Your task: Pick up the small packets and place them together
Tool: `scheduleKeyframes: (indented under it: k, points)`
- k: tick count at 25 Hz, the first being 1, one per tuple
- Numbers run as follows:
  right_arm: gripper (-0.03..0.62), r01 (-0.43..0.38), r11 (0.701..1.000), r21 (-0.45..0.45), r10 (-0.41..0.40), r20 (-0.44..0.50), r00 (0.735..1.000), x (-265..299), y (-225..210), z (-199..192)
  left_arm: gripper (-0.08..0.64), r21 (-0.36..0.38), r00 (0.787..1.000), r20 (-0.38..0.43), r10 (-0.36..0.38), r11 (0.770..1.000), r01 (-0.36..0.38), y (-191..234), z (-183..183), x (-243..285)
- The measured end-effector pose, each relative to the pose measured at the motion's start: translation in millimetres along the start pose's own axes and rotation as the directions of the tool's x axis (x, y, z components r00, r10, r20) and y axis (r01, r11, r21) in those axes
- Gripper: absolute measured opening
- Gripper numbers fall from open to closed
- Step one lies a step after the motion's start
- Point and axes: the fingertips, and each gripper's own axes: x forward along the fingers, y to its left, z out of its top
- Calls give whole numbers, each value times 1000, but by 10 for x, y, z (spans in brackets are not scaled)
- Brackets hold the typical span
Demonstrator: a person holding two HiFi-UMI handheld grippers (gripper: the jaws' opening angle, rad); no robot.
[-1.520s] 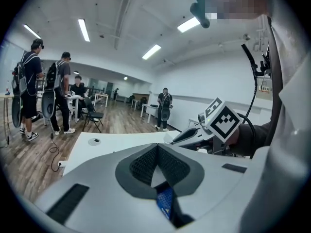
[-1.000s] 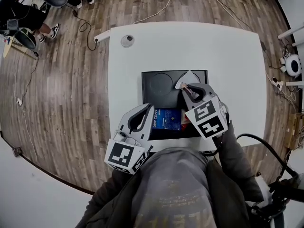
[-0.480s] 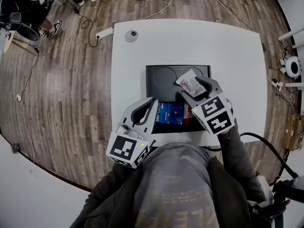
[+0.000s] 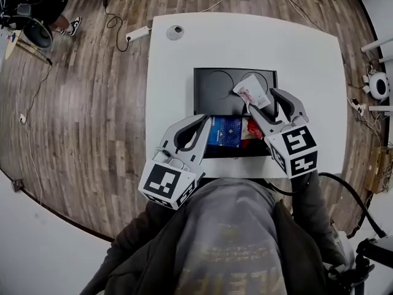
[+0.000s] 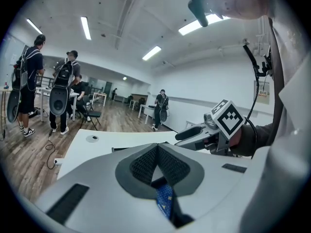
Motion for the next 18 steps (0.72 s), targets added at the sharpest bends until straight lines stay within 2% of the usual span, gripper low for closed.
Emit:
scheduleKeyframes:
  k: [5, 12, 18]
  points:
    - [252, -11, 1000, 12, 11, 4, 1000, -171, 89, -190, 3, 6, 999, 0, -35, 999, 35, -173, -71, 54]
    - [252, -183, 982, -39, 180, -56, 982, -74, 743, -385, 3, 3, 999, -4, -35, 999, 35, -163, -110, -95]
    - [252, -324, 937, -129, 300, -172, 938, 193, 1139, -635, 3, -14, 1000, -17, 15, 1000, -15, -79, -170, -197]
